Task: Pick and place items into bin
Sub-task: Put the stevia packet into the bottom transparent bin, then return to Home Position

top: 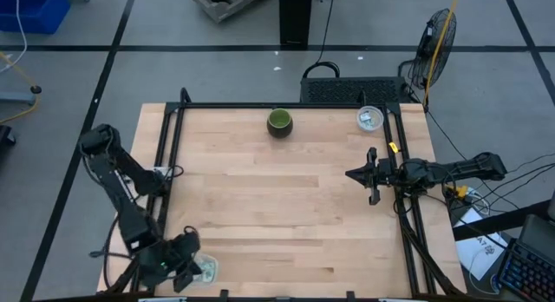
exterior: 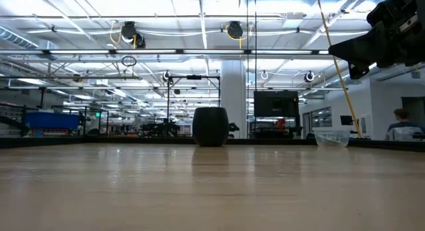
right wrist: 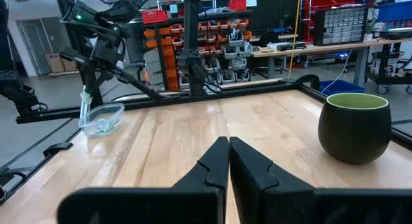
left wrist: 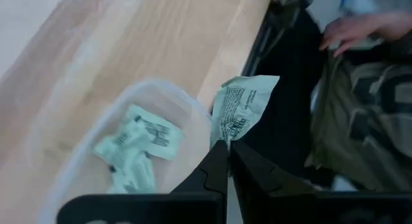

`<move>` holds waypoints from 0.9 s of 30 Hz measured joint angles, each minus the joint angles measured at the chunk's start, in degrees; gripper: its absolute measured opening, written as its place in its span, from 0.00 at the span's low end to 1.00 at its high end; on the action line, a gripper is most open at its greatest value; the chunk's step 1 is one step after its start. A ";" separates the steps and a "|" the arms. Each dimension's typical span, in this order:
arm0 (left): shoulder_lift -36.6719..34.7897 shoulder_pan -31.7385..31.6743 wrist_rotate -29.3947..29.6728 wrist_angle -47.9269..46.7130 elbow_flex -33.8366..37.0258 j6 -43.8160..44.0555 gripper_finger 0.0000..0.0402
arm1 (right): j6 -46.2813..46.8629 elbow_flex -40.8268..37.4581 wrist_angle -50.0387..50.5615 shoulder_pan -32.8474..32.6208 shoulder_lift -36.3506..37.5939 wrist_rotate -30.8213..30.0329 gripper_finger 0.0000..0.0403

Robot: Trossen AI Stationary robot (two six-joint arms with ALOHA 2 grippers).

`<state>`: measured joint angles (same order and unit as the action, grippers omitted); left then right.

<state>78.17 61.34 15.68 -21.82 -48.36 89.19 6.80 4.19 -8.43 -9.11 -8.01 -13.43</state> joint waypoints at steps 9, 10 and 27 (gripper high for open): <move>3.72 7.12 5.79 -5.40 -0.02 14.55 0.06 | -0.02 0.00 0.02 0.01 0.00 0.00 0.02; 4.31 7.31 5.86 -5.59 -0.02 15.38 0.08 | -0.01 0.00 0.02 0.01 0.00 0.02 0.02; 8.00 3.76 20.53 -6.74 -0.02 2.96 0.27 | -0.02 0.00 0.03 0.00 0.00 0.00 0.02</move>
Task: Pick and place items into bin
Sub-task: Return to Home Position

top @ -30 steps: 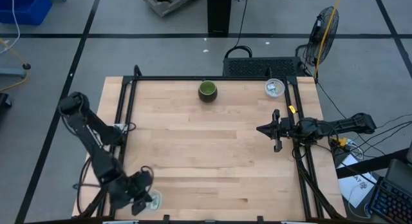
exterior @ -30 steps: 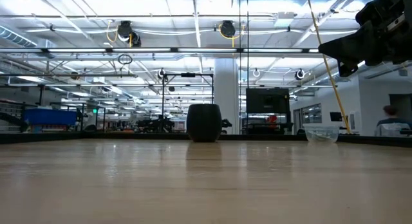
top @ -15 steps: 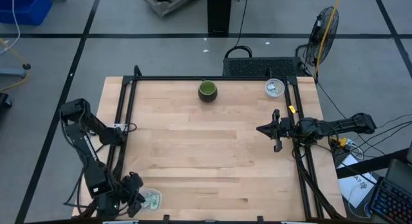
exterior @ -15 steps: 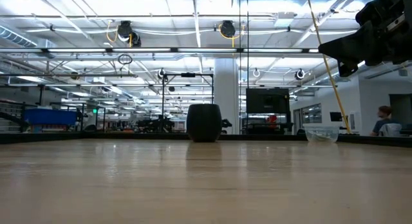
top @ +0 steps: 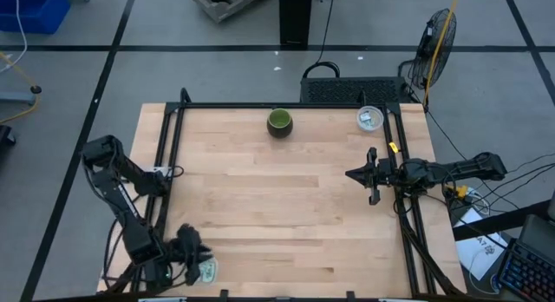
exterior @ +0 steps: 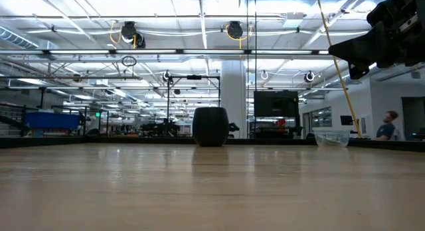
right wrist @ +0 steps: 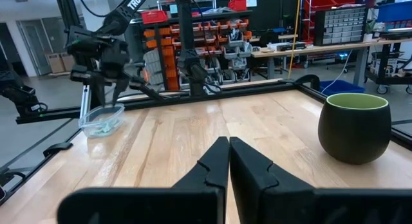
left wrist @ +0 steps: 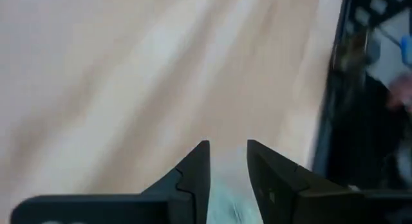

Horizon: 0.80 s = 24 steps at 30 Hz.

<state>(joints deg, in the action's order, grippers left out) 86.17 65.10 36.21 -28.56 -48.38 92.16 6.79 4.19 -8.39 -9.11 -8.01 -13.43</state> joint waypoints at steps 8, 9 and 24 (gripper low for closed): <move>-0.02 -12.73 9.57 -0.26 0.00 -25.87 0.08 | 0.00 0.00 0.01 0.01 0.00 0.00 0.02; -0.02 -14.97 10.14 -0.04 0.00 -28.72 0.04 | 0.00 0.00 0.01 -0.01 0.00 0.00 0.02; -0.11 -47.12 -5.29 38.17 4.84 -83.67 0.04 | 0.00 0.00 0.01 0.01 0.00 0.00 0.02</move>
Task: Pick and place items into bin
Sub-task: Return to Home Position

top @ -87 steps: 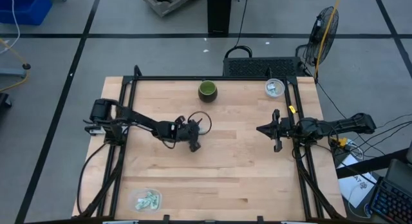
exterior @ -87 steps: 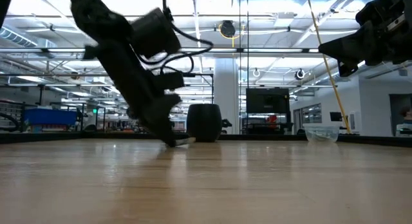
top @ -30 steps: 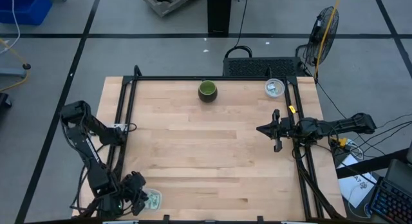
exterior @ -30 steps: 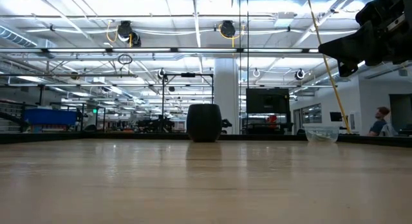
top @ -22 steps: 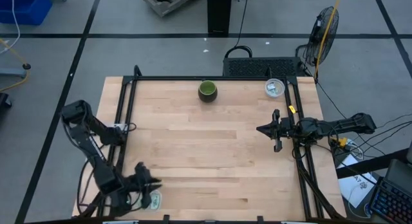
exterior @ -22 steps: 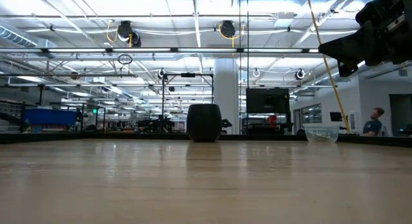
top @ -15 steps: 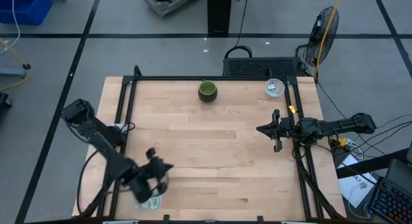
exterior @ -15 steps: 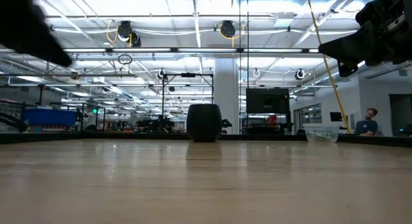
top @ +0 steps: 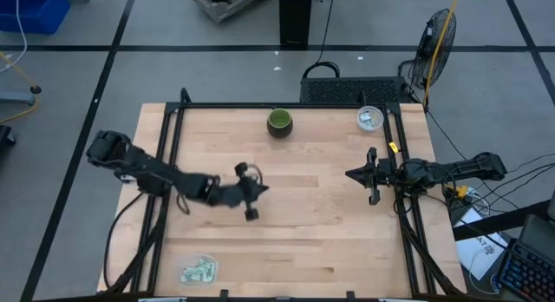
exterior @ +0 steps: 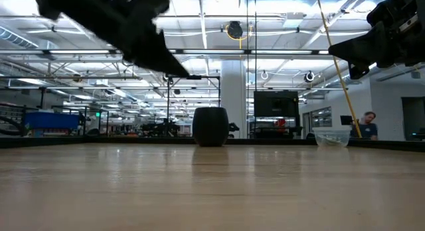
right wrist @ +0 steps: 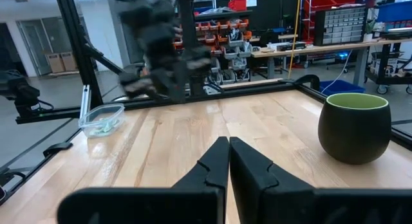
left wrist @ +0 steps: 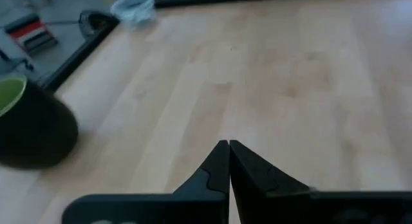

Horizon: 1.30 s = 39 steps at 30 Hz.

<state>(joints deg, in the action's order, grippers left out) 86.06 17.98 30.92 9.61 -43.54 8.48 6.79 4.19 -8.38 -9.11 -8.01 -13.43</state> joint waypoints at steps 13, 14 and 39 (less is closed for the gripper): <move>-2.78 -17.85 -28.13 39.63 25.02 -3.58 0.01 | 0.01 0.00 -0.01 -0.01 0.00 0.00 0.02; -3.46 -18.31 -28.01 41.86 26.61 -3.36 0.01 | 0.00 0.00 -0.02 0.00 0.00 0.00 0.02; -43.27 -17.42 -27.50 27.10 42.98 0.66 0.02 | 0.02 0.00 -0.04 0.00 0.00 0.02 0.02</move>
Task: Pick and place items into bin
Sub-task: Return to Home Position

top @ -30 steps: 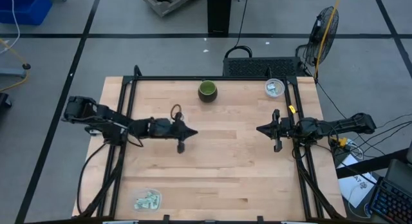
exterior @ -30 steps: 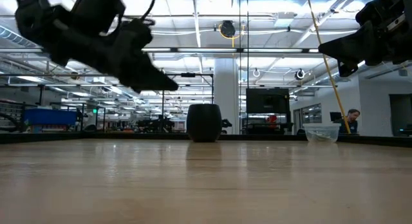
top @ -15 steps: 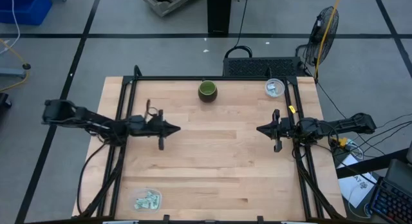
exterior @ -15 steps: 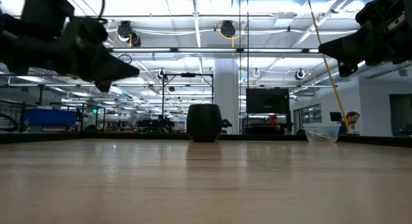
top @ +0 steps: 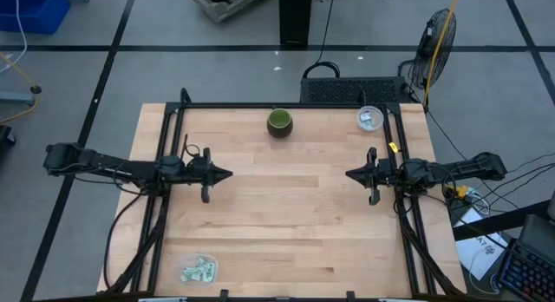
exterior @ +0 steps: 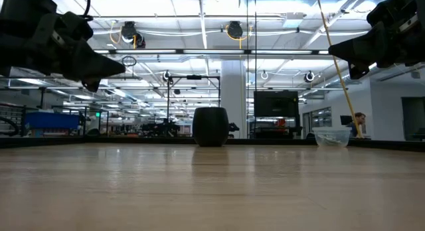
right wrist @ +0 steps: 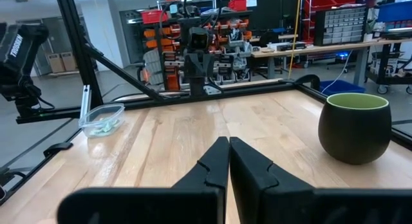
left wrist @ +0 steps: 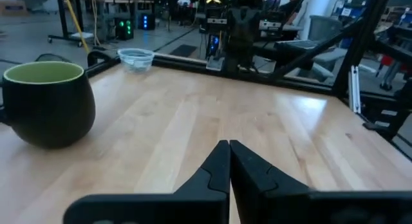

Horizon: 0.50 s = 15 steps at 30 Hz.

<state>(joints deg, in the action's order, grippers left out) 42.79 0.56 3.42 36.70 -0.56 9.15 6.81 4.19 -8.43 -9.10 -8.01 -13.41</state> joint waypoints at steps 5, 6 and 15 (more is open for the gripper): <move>-7.74 0.00 -0.11 -6.88 0.00 -0.54 0.02 | -0.02 0.00 0.02 -0.01 0.00 -0.02 0.02; -9.27 0.00 -0.13 -8.38 -0.02 -0.90 0.01 | -0.02 0.00 0.02 -0.01 0.00 -0.01 0.02; -21.88 0.00 -0.54 -22.68 -0.01 -0.48 0.01 | -0.01 0.00 0.04 0.00 0.00 -0.02 0.02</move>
<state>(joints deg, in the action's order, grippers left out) 20.92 0.56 2.87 14.03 -0.57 8.67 6.79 4.19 -8.39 -9.10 -8.01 -13.43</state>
